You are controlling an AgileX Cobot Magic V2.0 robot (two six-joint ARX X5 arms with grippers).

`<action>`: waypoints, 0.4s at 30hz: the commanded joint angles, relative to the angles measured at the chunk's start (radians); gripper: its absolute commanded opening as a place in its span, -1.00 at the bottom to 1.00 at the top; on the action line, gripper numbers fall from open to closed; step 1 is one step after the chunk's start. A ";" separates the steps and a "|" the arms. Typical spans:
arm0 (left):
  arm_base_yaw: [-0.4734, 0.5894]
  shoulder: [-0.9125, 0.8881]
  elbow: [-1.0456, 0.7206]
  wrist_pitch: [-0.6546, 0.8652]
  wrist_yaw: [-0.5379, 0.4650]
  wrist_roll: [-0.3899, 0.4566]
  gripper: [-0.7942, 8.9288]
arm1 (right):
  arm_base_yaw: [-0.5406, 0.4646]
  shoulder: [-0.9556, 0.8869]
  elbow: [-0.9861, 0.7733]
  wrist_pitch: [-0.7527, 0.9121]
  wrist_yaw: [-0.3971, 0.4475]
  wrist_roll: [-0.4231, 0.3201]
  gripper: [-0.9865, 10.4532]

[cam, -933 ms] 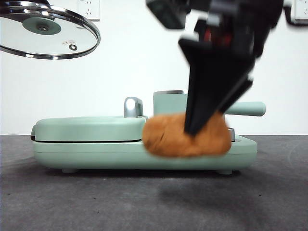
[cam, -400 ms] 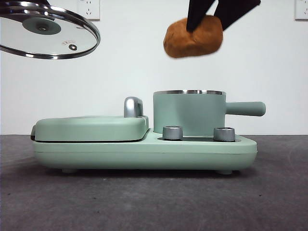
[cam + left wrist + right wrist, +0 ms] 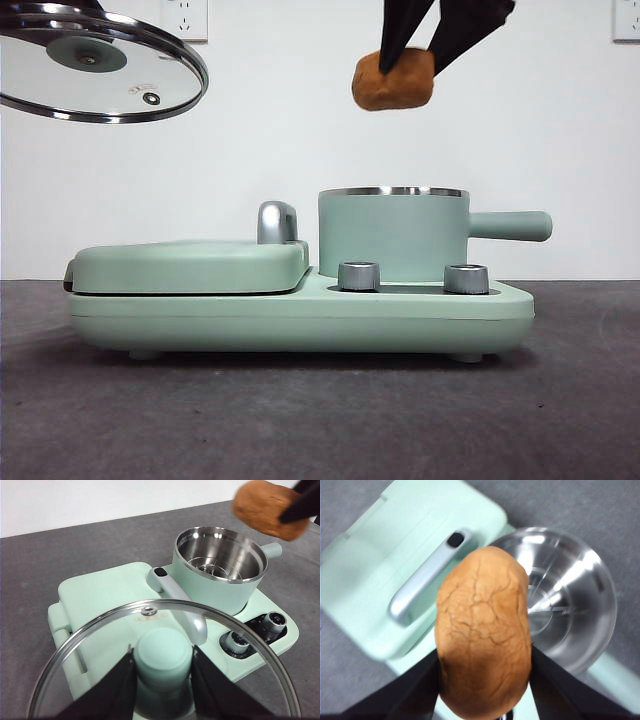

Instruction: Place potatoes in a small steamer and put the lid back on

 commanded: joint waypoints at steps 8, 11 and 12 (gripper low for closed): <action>-0.002 0.000 0.013 0.033 -0.001 0.006 -0.81 | -0.024 0.204 0.104 0.029 0.051 -0.034 -0.46; -0.002 0.000 0.013 0.034 -0.001 0.006 -0.81 | -0.026 0.243 0.104 0.042 0.069 -0.041 -0.46; -0.002 0.000 0.013 0.034 -0.001 0.006 -0.81 | -0.026 0.255 0.104 0.048 0.069 -0.045 -0.46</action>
